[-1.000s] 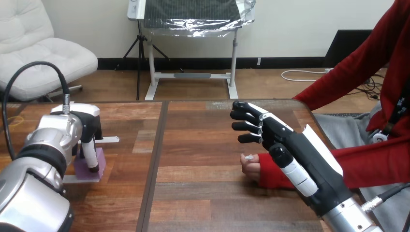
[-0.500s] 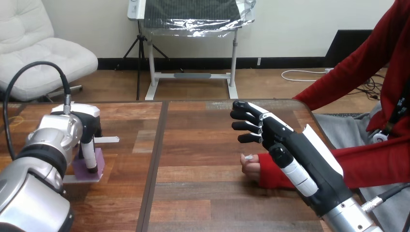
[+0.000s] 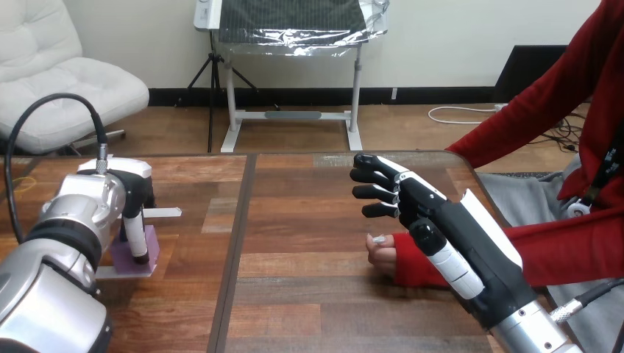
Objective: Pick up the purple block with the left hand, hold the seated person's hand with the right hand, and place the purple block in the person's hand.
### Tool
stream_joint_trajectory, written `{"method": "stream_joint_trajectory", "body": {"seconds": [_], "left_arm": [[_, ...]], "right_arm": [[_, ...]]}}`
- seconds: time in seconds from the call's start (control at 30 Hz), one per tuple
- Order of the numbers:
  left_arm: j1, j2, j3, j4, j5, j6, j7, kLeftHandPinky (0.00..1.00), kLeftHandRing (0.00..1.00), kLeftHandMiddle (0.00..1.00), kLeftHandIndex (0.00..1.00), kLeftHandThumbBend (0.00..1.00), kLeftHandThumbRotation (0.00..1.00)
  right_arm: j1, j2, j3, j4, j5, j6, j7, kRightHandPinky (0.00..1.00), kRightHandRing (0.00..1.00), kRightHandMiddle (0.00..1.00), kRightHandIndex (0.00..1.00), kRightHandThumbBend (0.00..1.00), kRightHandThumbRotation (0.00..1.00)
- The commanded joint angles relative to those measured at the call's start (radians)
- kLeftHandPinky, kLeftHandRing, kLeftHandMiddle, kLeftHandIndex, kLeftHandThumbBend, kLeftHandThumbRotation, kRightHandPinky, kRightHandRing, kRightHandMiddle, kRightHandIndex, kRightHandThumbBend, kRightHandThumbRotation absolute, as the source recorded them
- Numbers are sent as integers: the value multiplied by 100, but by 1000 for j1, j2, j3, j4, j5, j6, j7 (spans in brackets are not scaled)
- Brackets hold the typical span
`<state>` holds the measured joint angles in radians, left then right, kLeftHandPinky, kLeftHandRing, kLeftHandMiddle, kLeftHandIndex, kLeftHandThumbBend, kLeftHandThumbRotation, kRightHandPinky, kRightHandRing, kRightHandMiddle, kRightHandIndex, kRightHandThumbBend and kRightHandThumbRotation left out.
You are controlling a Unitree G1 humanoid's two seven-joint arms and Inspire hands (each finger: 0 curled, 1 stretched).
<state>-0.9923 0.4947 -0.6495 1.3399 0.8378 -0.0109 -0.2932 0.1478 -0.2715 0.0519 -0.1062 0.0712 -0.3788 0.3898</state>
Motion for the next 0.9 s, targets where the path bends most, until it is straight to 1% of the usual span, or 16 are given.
{"method": "stream_joint_trajectory", "body": {"seconds": [0.0, 0.27, 0.37, 0.47, 0.5, 0.57, 0.63, 0.7, 0.87], "left_arm": [[-60, -5, 0, 0, -1, 8, -8, 78, 84, 85, 85, 75, 0], [-59, -6, 4, 0, -7, 7, -15, 80, 84, 85, 85, 73, 0], [-61, -8, 14, 2, -19, 14, -25, 78, 83, 84, 85, 74, 0], [-63, -11, 26, 3, -34, 26, -40, 73, 80, 83, 85, 75, 0], [-64, -11, 28, 2, -37, 28, -43, 69, 78, 82, 85, 74, 0], [-65, -12, 29, 2, -41, 31, -47, 67, 77, 82, 85, 74, 0], [-67, -13, 33, 1, -47, 34, -55, 66, 77, 82, 85, 74, 0], [-70, -13, 45, 0, -60, 35, -65, 65, 78, 82, 84, 75, 0], [-74, -12, 54, -5, -73, 40, -76, 65, 79, 84, 84, 77, 0]], "right_arm": [[-52, 1, -18, -40, 6, -18, -11, 78, 85, 88, 89, 93, 100], [-54, -1, -18, -38, 8, -17, -9, 78, 85, 88, 89, 93, 100], [-54, -1, -19, -37, 7, -18, -10, 78, 85, 88, 89, 93, 100], [-54, -1, -18, -38, 10, -17, -8, 78, 85, 88, 89, 93, 100], [-54, -1, -17, -39, 11, -14, -8, 78, 85, 88, 89, 93, 100], [-54, -1, -17, -41, 11, -12, -7, 78, 85, 88, 89, 93, 100], [-53, -2, -17, -43, 11, -11, -6, 79, 85, 88, 89, 93, 100], [-51, -3, -17, -48, 11, -3, -7, 79, 85, 88, 90, 94, 100], [-48, -3, -17, -55, 6, 5, -12, 79, 85, 88, 90, 95, 100]]}}
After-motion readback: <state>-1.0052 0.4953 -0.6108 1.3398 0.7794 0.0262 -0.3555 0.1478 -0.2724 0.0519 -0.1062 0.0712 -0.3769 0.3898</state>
